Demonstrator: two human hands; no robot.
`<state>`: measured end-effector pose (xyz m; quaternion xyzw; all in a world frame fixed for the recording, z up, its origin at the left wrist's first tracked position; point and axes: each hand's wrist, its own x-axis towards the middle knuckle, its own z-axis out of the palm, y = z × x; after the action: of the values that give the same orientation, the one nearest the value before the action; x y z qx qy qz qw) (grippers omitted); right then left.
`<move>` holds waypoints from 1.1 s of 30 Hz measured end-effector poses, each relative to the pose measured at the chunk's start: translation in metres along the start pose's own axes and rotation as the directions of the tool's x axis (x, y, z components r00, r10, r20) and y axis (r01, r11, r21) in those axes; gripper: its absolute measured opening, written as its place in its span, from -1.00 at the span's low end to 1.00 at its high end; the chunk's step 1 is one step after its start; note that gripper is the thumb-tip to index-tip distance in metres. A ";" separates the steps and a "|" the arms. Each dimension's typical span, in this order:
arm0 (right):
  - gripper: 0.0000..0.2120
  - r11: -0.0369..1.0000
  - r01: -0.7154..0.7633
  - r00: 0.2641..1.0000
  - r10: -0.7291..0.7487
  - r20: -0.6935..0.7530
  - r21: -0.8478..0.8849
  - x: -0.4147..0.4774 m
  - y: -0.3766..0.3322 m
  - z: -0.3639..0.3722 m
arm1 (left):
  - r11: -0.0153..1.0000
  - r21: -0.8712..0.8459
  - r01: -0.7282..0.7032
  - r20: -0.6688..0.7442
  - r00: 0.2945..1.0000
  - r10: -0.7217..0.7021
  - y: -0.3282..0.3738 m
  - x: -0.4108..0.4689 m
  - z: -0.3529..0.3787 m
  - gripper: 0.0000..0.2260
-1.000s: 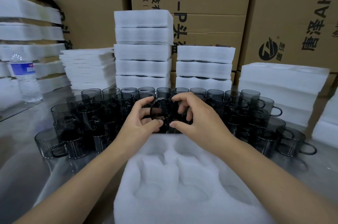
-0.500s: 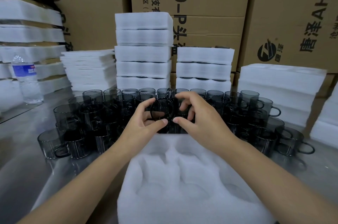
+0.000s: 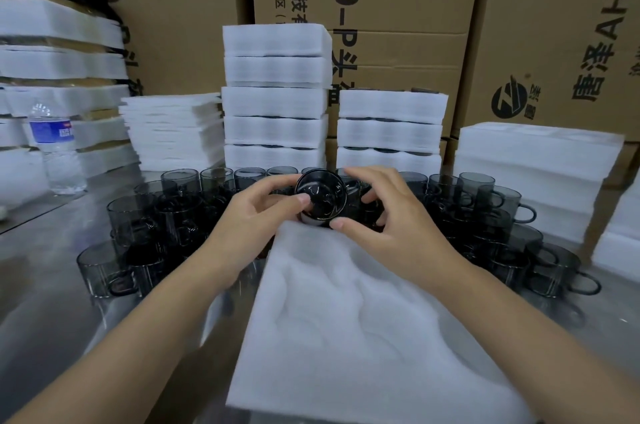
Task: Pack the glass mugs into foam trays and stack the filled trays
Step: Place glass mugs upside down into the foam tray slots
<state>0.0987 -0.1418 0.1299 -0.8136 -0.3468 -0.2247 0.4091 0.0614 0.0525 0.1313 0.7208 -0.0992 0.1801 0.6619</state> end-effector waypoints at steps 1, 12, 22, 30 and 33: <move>-0.49 1.000 0.007 1.000 -0.007 0.010 0.014 -0.001 -0.002 0.000 | 1.000 -0.013 0.009 0.008 1.000 -0.009 0.001 0.000 0.001 -0.79; -0.74 0.861 -0.150 0.989 0.124 0.085 0.486 0.003 -0.021 -0.008 | 0.994 -0.099 0.044 -0.030 0.998 -0.047 0.010 -0.001 -0.004 -0.75; -0.36 0.949 -0.229 0.921 0.139 0.363 0.216 0.002 -0.012 -0.005 | 0.998 -0.027 0.064 -0.106 0.992 -0.066 0.008 0.002 -0.008 -0.77; -0.71 0.975 -0.142 0.773 0.217 0.596 -0.172 0.002 0.001 -0.015 | 0.994 0.056 0.098 0.074 0.992 -0.102 0.009 0.000 -0.013 -0.74; -0.70 0.962 -0.187 0.784 0.269 0.560 -0.200 0.005 0.009 -0.023 | 0.973 0.205 0.106 0.186 0.972 -0.145 0.007 -0.001 -0.012 -0.79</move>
<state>0.1064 -0.1630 0.1415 -0.9044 -0.3384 0.0631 0.2520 0.0558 0.0638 0.1379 0.8011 -0.1012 0.0735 0.5853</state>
